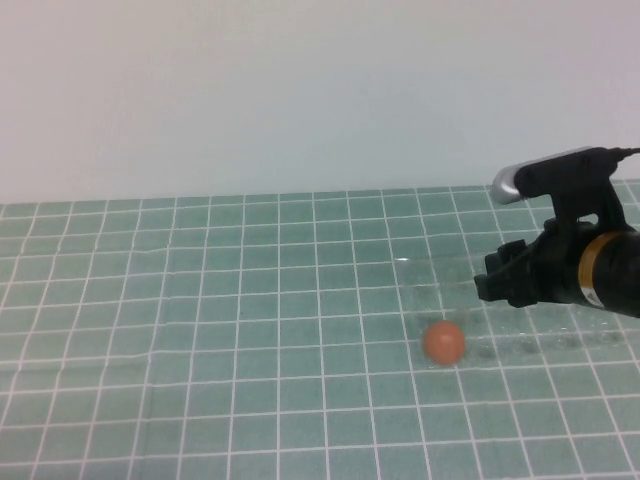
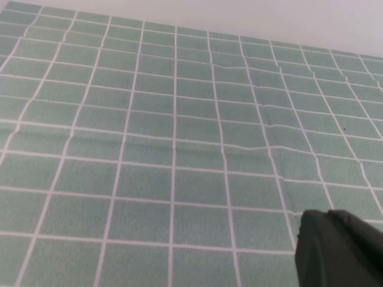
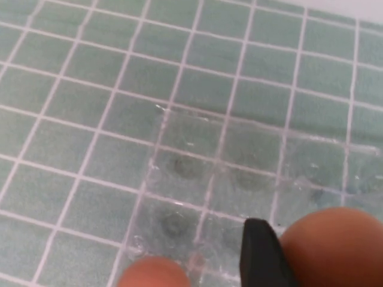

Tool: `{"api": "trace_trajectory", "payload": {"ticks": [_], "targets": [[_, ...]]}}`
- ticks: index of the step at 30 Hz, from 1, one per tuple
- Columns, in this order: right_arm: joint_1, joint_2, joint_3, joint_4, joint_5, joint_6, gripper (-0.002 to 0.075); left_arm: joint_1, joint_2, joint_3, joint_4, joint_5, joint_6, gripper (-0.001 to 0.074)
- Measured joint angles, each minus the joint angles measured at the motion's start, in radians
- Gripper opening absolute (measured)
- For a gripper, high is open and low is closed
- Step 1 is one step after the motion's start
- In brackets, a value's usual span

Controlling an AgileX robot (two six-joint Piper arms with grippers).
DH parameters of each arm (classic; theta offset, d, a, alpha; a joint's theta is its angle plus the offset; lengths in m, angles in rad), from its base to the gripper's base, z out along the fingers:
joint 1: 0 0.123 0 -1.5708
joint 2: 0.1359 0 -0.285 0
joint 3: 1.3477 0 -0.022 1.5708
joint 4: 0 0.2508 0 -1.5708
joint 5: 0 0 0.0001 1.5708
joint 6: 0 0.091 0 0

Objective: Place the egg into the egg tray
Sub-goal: Place the egg in the egg tray

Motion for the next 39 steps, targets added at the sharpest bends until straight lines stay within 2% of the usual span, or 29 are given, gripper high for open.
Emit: {"api": "trace_trajectory", "payload": {"ticks": [4, 14, 21, 39], "targets": [[-0.016, -0.020, 0.031, -0.154, -0.052, 0.126, 0.0368, 0.000, 0.000, 0.000, 0.000, 0.000, 0.000, -0.0001], [-0.101, -0.035, 0.032, -0.310, -0.109, 0.158, 0.0368, 0.000, 0.000, 0.000, 0.000, 0.000, 0.000, -0.0001], [-0.103, -0.039, 0.033, -0.326, -0.147, 0.229, 0.0368, 0.000, 0.000, 0.000, 0.000, 0.000, 0.000, -0.0001], [-0.103, -0.039, 0.033, -0.355, -0.165, 0.235, 0.0368, 0.000, 0.000, 0.000, 0.000, 0.000, 0.000, -0.0001]]}}
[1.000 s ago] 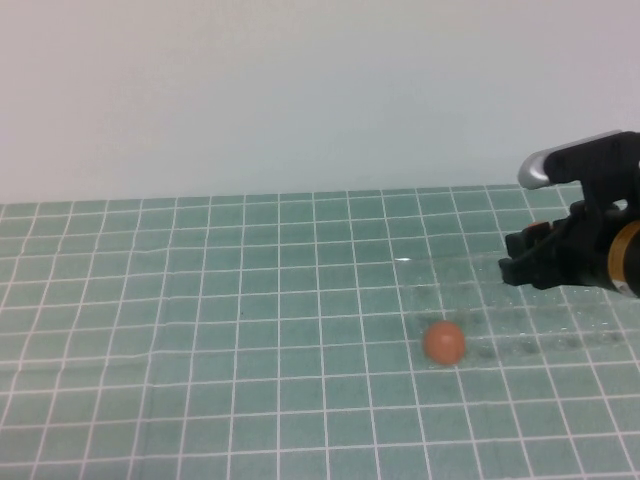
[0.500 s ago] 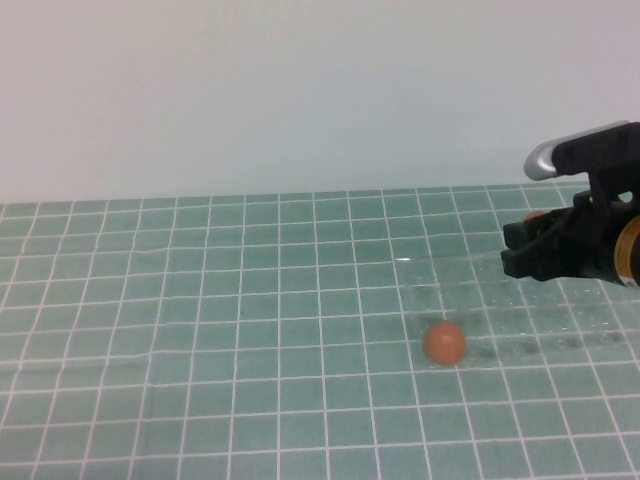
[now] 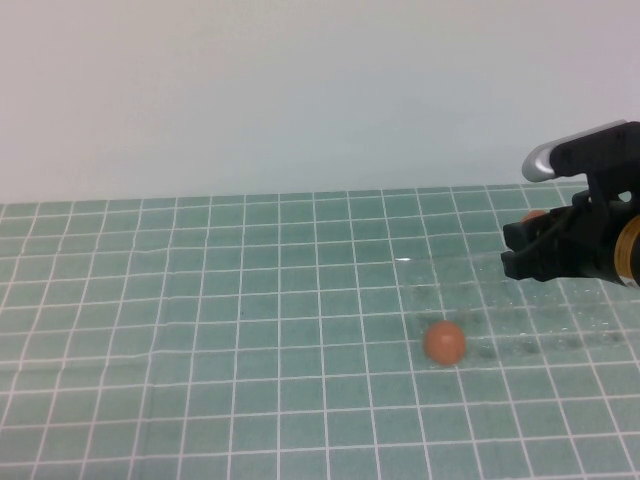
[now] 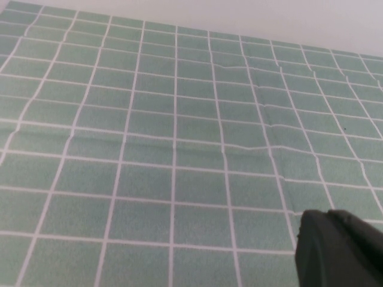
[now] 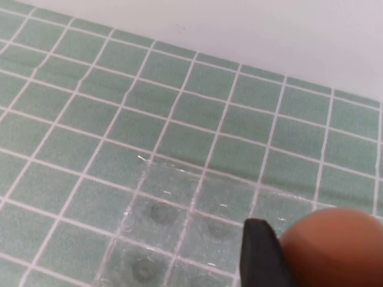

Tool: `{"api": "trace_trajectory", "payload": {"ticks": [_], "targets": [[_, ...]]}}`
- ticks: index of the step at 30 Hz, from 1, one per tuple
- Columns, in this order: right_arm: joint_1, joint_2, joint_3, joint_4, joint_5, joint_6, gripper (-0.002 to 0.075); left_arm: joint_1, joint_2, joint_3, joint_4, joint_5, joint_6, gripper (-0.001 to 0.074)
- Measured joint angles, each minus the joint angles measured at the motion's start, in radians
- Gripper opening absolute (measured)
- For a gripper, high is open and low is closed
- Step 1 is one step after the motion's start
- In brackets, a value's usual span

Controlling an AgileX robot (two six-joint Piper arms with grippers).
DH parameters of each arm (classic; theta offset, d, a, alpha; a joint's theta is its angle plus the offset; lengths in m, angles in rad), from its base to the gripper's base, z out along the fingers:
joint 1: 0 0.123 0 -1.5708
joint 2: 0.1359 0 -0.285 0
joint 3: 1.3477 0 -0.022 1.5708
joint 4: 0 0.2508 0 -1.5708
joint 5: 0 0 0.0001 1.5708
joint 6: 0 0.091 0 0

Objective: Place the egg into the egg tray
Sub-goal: Place the egg in the egg tray

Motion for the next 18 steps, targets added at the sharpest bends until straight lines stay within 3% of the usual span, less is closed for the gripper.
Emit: {"api": "trace_trajectory", "payload": {"ticks": [5, 13, 18], "targets": [[0.000, 0.000, 0.000, 0.089, 0.000, -0.120, 0.0368, 0.000, 0.000, 0.000, 0.000, 0.000, 0.000, -0.0001], [-0.009, 0.000, 0.046, 0.752, -0.167, -0.851, 0.0368, 0.000, 0.000, 0.000, 0.000, 0.000, 0.000, 0.0000], [-0.009, 0.000, 0.145, 0.844, -0.383, -0.966, 0.0367, 0.000, 0.000, 0.000, 0.000, 0.000, 0.000, -0.0001]]}}
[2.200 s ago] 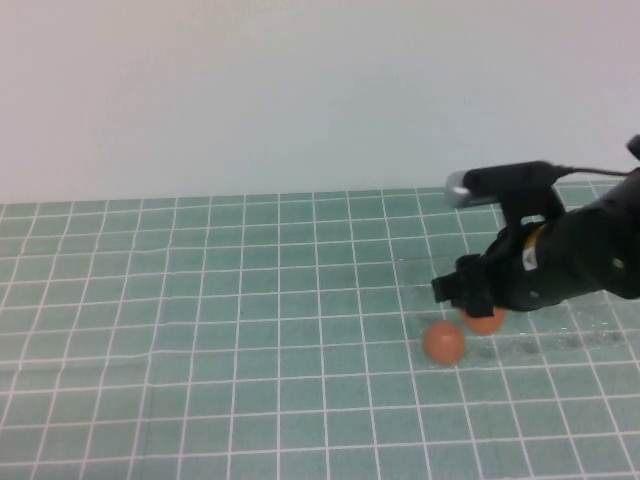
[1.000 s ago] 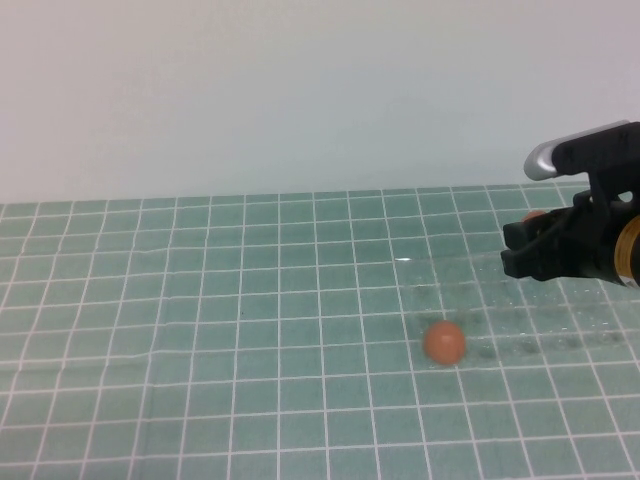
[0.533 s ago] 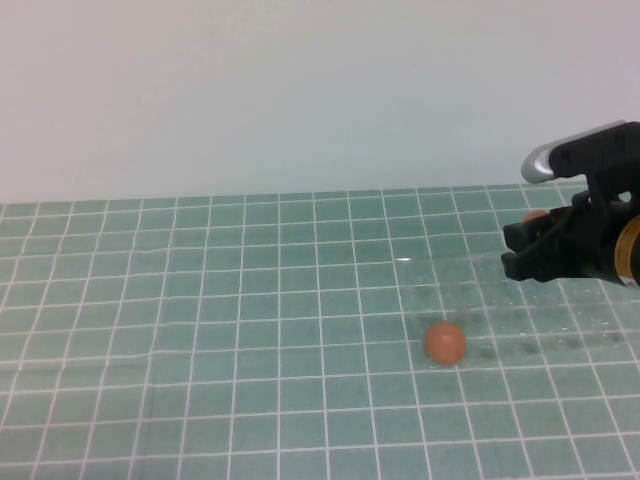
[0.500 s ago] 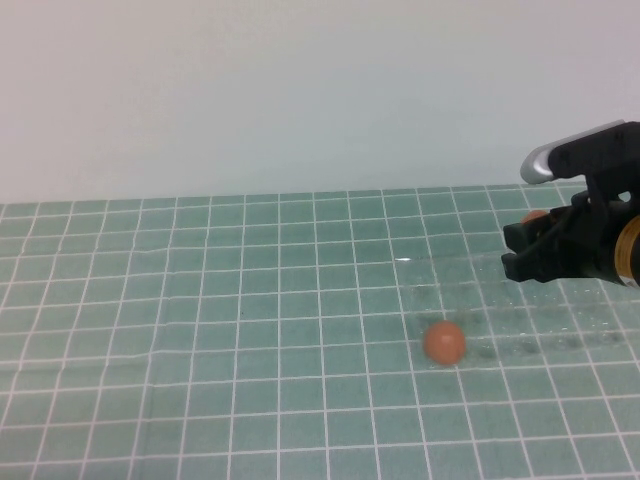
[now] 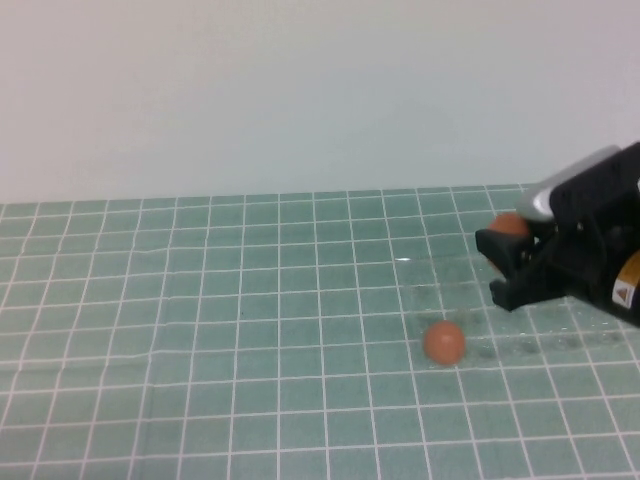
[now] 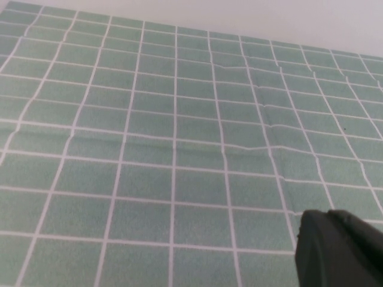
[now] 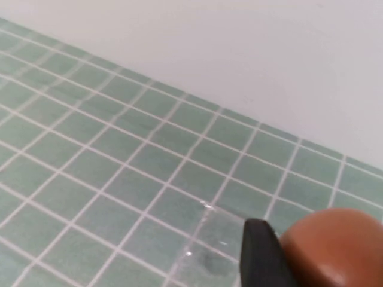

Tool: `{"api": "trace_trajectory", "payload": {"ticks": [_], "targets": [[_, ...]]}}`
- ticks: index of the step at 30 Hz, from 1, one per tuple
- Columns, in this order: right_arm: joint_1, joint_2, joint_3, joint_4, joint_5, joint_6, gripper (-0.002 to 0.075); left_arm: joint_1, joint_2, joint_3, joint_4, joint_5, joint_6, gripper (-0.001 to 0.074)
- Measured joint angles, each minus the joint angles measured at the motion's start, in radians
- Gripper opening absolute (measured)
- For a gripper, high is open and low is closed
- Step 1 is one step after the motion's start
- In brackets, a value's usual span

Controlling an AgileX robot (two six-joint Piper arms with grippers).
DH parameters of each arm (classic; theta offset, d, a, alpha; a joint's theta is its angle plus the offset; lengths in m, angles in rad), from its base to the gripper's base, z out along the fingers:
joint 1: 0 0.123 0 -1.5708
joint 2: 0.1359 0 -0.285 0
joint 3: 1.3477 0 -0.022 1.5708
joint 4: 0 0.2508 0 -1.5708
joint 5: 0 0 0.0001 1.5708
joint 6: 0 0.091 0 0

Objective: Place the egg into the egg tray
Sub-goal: Place the egg in the egg tray

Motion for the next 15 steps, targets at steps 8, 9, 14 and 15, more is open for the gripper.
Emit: {"api": "trace_trajectory", "payload": {"ticks": [8, 9, 14, 15], "targets": [[0.000, 0.000, 0.173, 0.195, -0.227, -0.161, 0.0367, 0.000, 0.000, 0.000, 0.000, 0.000, 0.000, -0.0001], [0.000, 0.000, 0.190, 0.210, -0.265, -0.171, 0.0367, 0.000, 0.000, 0.000, 0.000, 0.000, 0.000, -0.0001], [0.000, 0.047, 0.217, 0.222, -0.411, -0.181, 0.0367, 0.000, 0.000, 0.000, 0.000, 0.000, 0.000, -0.0001], [0.000, 0.060, 0.217, 0.218, -0.425, -0.171, 0.0367, 0.000, 0.000, 0.000, 0.000, 0.000, 0.000, -0.0001]]}}
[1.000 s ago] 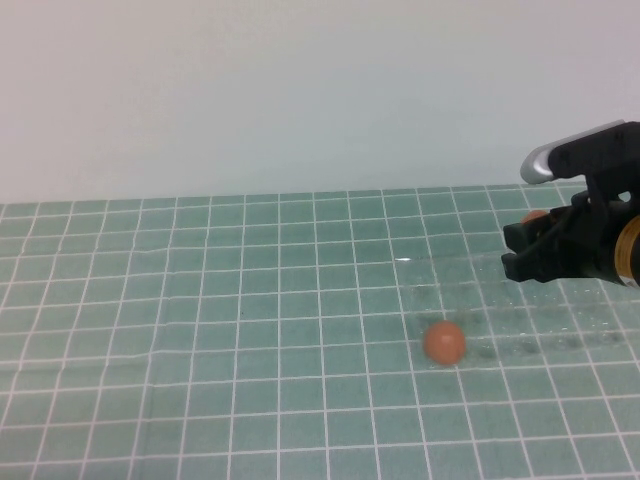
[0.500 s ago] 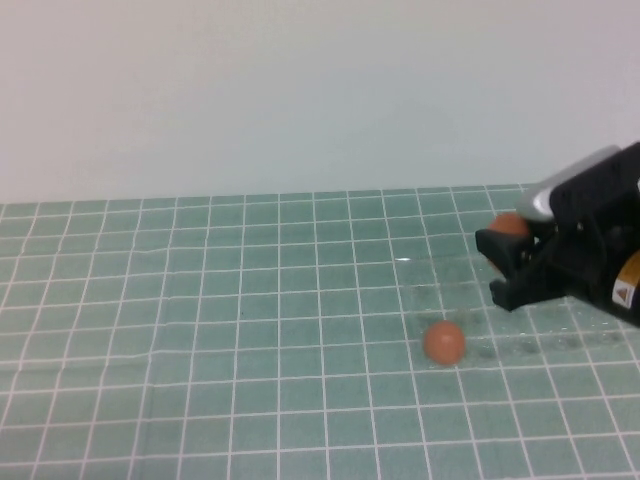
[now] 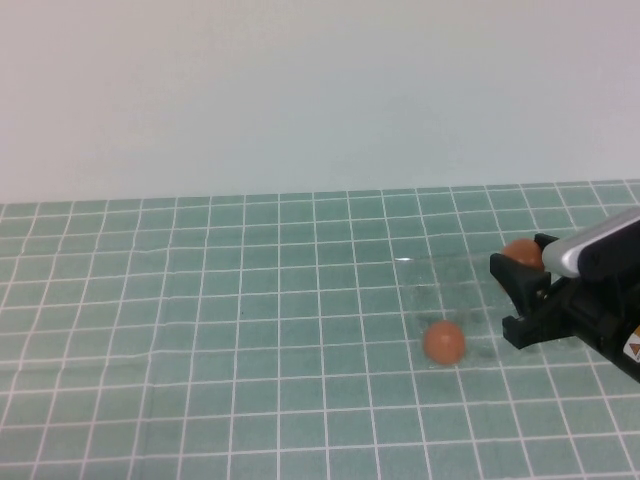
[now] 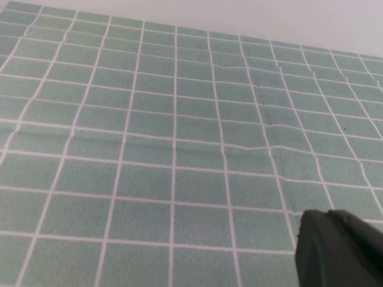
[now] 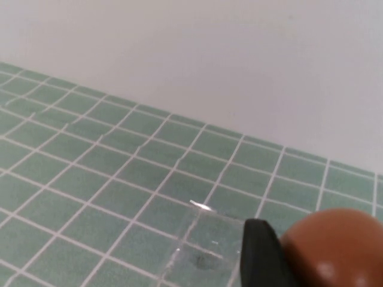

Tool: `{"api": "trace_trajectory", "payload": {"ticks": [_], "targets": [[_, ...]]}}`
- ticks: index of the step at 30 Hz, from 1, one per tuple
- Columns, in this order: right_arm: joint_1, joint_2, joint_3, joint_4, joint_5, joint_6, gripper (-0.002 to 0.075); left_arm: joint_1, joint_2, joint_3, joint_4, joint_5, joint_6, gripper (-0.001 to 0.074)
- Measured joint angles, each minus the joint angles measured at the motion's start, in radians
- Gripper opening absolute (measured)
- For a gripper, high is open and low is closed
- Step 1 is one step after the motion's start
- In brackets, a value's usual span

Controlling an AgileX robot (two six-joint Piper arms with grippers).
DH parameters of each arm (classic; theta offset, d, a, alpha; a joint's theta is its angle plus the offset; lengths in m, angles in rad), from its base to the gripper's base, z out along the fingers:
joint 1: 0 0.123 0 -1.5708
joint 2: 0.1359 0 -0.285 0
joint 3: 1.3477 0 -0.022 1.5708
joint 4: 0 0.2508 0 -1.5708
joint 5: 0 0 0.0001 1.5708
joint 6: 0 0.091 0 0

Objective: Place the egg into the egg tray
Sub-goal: Place the egg in the egg tray

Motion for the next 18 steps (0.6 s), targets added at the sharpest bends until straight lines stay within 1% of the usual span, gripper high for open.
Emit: {"api": "trace_trajectory", "payload": {"ticks": [5, 9, 18], "targets": [[-0.002, 0.038, 0.017, -0.048, -0.072, 0.000, 0.0367, 0.000, 0.000, 0.000, 0.000, 0.000, 0.000, -0.0001], [-0.002, 0.047, 0.050, -0.055, -0.152, -0.026, 0.0367, 0.000, 0.000, 0.000, 0.000, 0.000, 0.000, -0.0001], [-0.002, 0.078, 0.078, -0.064, -0.202, -0.036, 0.0367, 0.000, 0.000, 0.000, 0.000, 0.000, 0.000, -0.0001]]}}
